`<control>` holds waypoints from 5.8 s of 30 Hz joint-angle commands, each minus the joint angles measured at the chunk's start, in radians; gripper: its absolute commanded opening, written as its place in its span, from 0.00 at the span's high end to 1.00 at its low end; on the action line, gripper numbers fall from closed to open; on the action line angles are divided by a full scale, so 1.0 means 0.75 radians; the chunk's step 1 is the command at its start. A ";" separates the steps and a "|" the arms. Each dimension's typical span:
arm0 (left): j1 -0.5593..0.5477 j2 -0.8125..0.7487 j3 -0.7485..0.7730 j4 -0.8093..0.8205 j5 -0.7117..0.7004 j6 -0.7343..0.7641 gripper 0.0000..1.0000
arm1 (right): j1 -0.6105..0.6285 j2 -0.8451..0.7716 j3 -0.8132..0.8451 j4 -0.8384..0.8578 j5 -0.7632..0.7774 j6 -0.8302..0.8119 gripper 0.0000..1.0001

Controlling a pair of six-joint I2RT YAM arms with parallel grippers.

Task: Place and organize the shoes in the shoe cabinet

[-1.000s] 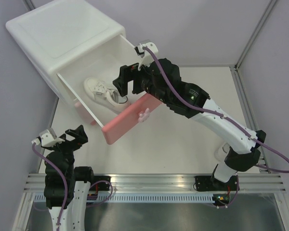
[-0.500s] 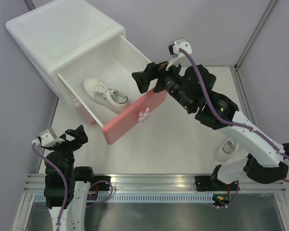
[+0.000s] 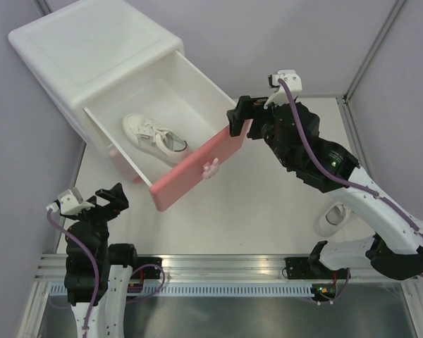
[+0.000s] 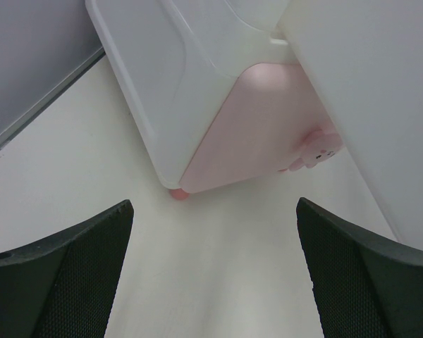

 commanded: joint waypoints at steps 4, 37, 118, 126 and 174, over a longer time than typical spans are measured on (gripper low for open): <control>0.000 -0.087 0.001 0.025 -0.021 0.022 0.01 | -0.174 -0.189 -0.119 -0.226 0.229 0.113 0.02; -0.004 -0.091 -0.001 0.027 -0.019 0.026 0.02 | -1.240 -0.447 -1.156 -0.506 -0.031 0.594 0.02; -0.102 -0.017 0.009 0.025 0.013 0.035 0.07 | -1.392 -0.222 -0.907 -0.079 -0.092 0.206 0.99; -0.102 -0.017 0.009 0.027 0.013 0.033 0.07 | -1.261 -0.163 -0.478 -0.112 -0.240 -0.074 0.99; -0.098 -0.019 -0.001 0.035 0.034 0.039 0.06 | 0.028 0.402 0.705 0.166 -0.880 -1.089 0.99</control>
